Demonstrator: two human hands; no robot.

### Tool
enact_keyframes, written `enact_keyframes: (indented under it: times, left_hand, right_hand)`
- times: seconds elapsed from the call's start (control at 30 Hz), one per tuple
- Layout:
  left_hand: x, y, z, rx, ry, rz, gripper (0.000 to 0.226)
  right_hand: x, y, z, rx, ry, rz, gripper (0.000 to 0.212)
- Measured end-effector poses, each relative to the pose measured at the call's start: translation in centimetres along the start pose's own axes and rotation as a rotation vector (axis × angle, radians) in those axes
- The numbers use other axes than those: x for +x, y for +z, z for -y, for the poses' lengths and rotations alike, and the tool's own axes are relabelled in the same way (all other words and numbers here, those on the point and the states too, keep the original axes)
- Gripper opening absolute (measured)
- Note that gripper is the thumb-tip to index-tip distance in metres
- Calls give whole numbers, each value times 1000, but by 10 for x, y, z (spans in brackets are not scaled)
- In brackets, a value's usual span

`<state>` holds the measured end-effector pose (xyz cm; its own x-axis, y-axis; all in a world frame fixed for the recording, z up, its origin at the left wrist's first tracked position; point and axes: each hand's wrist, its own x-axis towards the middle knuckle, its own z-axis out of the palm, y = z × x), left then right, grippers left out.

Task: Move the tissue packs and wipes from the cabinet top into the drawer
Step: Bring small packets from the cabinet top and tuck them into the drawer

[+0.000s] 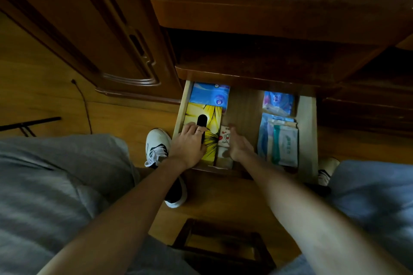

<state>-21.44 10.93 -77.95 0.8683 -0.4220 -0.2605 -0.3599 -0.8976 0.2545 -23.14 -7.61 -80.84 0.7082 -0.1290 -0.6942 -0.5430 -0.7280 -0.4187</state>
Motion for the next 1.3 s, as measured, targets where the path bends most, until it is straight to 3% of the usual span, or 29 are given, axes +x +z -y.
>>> enact_keyframes:
  times: [0.2,0.37,0.5,0.6,0.77,0.97,1.07,1.2,1.3]
  left_hand:
    - [3,2,-5,50,-65,-39,49]
    - [4,6,-7,76,-83,-62,48]
    - [4,4,-7,68,-96,-44,49]
    - [4,5,-6,47,-87,-46,48]
    - [4,6,-7,40,-82,-62,46]
    - [7,3,-10,55,-98,-73,41]
    - [8,1,-12,77,-91,-85,51]
    - [7,0,-15,144,-50,-18,68]
    - [7,0,-17,190,-31,26,68]
  right_hand:
    - [-5,-19,-28,-65,199,-70,91]
    - [-12,-5,-26,-186,53,62,89]
    - [-9,-11,-25,-325,69,-6,60]
    - [-8,-20,-33,-391,122,-46,61]
    - [1,-16,-27,-237,136,-182,52]
    - [3,-6,-20,-337,50,-77,59]
    - [8,-21,-23,-279,81,-70,56]
    - [12,-14,-23,-1,-58,2,47]
    - [10,-3,-23,18,-103,-8,44]
